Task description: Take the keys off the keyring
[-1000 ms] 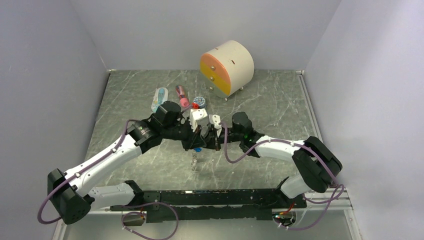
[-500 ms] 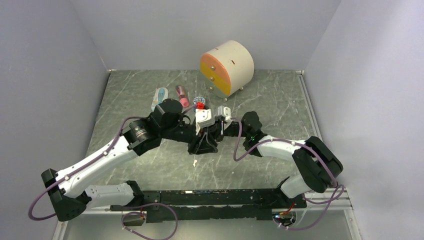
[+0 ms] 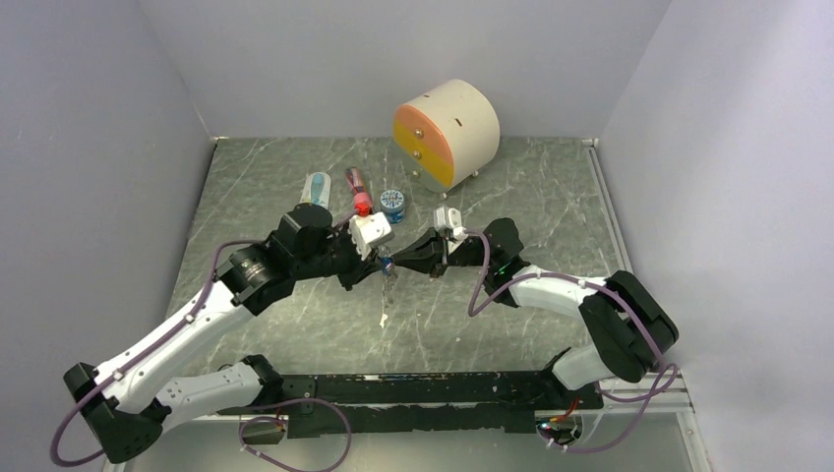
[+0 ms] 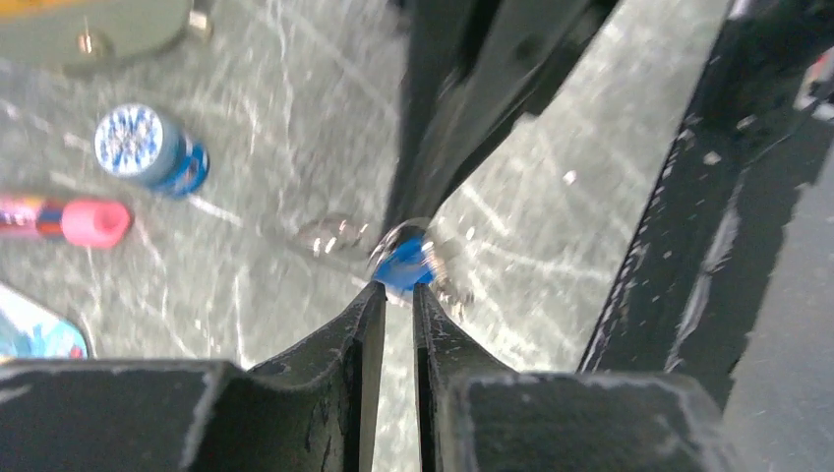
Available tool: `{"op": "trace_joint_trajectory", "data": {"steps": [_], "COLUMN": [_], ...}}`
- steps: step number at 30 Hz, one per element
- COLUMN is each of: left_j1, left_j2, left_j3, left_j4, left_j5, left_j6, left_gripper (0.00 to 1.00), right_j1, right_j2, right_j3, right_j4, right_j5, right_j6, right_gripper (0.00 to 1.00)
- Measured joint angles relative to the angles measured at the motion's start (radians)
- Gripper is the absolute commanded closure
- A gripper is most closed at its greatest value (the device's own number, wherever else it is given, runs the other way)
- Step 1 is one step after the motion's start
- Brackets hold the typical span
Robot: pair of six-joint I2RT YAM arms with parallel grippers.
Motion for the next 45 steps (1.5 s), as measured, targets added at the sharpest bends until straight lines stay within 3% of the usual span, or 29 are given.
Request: {"op": "trace_joint_trajectory", "data": {"steps": [7, 17, 33, 45], "left_j1": [0.131, 0.14, 0.14, 0.145], "left_j2": [-0.013, -0.109, -0.06, -0.057], "left_j3": [-0.108, -0.167, -0.171, -0.174], "left_j4": [0.008, 0.066, 0.093, 0.129], "left_j5": [-0.015, 0.081, 0.283, 0.315], "left_j6": [0.043, 0.089, 0.109, 0.101], "left_gripper": [0.8, 0.76, 0.74, 0.76], "right_j1": [-0.001, 0.0, 0.0, 0.0], "right_j2": [-0.013, -0.013, -0.013, -0.005], "right_j3": [0.0, 0.0, 0.0, 0.016], "right_j4": [-0.005, -0.006, 0.041, 0.061], "right_j5": [-0.051, -0.098, -0.122, -0.148], "right_j6": [-0.001, 0.019, 0.079, 0.103], "right_gripper": [1.0, 1.0, 1.0, 1.0]}}
